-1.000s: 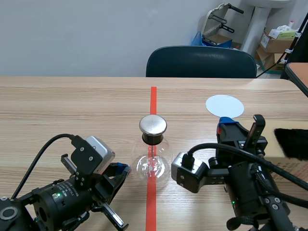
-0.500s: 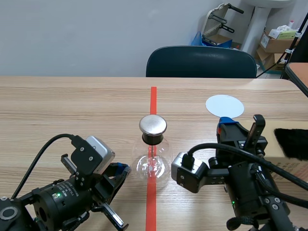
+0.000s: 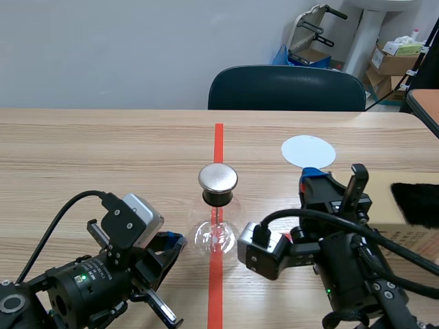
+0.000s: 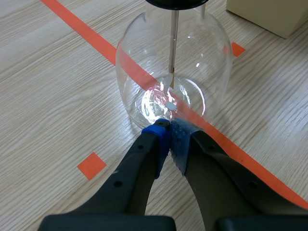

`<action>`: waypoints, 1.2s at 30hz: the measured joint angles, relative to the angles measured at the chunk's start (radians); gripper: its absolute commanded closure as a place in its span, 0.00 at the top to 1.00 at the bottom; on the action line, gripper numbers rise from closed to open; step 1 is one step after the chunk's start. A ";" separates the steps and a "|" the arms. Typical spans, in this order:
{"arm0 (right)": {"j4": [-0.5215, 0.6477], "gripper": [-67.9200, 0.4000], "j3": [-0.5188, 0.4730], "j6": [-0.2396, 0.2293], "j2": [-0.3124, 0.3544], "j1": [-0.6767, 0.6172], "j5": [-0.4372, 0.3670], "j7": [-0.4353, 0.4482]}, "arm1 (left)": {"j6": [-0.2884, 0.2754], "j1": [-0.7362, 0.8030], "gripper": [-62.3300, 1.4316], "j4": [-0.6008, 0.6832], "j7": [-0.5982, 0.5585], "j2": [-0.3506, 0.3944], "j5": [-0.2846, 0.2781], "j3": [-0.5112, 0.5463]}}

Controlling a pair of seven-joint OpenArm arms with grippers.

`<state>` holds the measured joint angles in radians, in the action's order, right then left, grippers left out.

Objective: Do the electroscope experiment

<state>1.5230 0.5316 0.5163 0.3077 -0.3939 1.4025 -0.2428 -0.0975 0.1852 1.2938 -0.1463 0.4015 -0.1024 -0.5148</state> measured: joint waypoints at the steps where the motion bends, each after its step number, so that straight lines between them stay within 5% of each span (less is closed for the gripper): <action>1: 0.000 0.02 0.000 0.000 0.000 0.000 0.000 0.016 | 0.000 0.000 0.05 0.000 0.000 0.000 0.000 0.000; 16: 0.000 0.02 0.000 0.000 0.000 0.000 0.001 0.298 | 0.000 0.000 0.05 0.000 0.000 0.000 0.000 0.000; 36: 0.000 0.02 0.000 0.000 0.000 0.000 0.000 0.478 | 0.000 0.000 0.05 0.000 0.000 0.000 0.000 0.000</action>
<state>1.5230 0.5316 0.5163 0.3077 -0.3939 1.4029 0.2352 -0.0975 0.1852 1.2938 -0.1463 0.4015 -0.1024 -0.5148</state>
